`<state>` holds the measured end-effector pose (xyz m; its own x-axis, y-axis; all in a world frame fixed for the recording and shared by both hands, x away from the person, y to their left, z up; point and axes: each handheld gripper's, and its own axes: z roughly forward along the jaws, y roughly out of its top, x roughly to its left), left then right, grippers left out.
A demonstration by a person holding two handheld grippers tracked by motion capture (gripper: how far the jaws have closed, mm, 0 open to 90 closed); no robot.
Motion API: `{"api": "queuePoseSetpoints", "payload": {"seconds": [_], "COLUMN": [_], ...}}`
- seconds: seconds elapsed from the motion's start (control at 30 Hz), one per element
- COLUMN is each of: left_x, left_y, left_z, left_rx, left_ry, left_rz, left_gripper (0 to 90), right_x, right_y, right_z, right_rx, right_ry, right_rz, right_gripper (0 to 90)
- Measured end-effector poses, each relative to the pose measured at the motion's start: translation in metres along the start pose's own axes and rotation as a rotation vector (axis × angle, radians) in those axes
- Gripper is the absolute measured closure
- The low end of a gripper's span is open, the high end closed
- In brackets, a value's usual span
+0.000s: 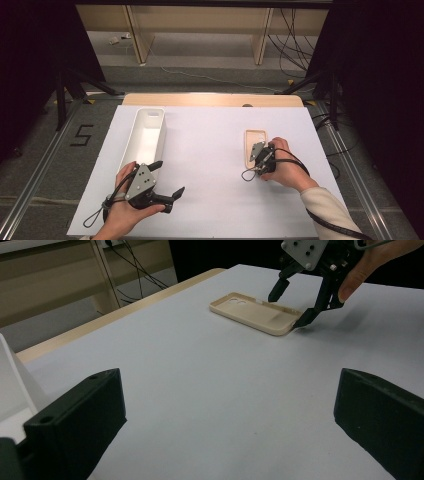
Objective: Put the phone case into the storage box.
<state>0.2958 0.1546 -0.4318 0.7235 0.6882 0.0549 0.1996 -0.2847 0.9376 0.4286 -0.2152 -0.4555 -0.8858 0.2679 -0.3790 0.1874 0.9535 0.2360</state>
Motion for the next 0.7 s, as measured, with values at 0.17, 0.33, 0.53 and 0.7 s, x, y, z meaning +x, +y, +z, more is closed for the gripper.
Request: {"api": "queuePoseSetpoints", "payload": {"seconds": [0.17,0.33,0.53,0.7], "left_x": [0.0002,-0.0001,-0.0003,-0.0003], "left_y": [-0.0002,-0.0001,-0.0001,-0.0002], "left_z": [0.0000,0.0000,0.0000,0.0001], "left_rx": [0.003,0.001,0.001,0.001], "left_ry": [-0.002,-0.003,-0.004,-0.004], "left_rz": [0.003,0.002,0.002,0.002], "left_gripper": [0.0,0.0,0.0,0.0], "right_x": [0.0003,0.0000,-0.0005,0.0004], "right_y": [0.0010,0.0024,0.0054,0.0074], "right_z": [0.0023,0.0025,0.0030,0.0027], "right_rx": [0.008,0.017,0.034,0.045], "right_ry": [0.016,0.029,0.051,0.072], "right_rz": [-0.003,-0.007,-0.034,-0.045], "right_gripper": [34.6,37.2,42.3,49.7]}}
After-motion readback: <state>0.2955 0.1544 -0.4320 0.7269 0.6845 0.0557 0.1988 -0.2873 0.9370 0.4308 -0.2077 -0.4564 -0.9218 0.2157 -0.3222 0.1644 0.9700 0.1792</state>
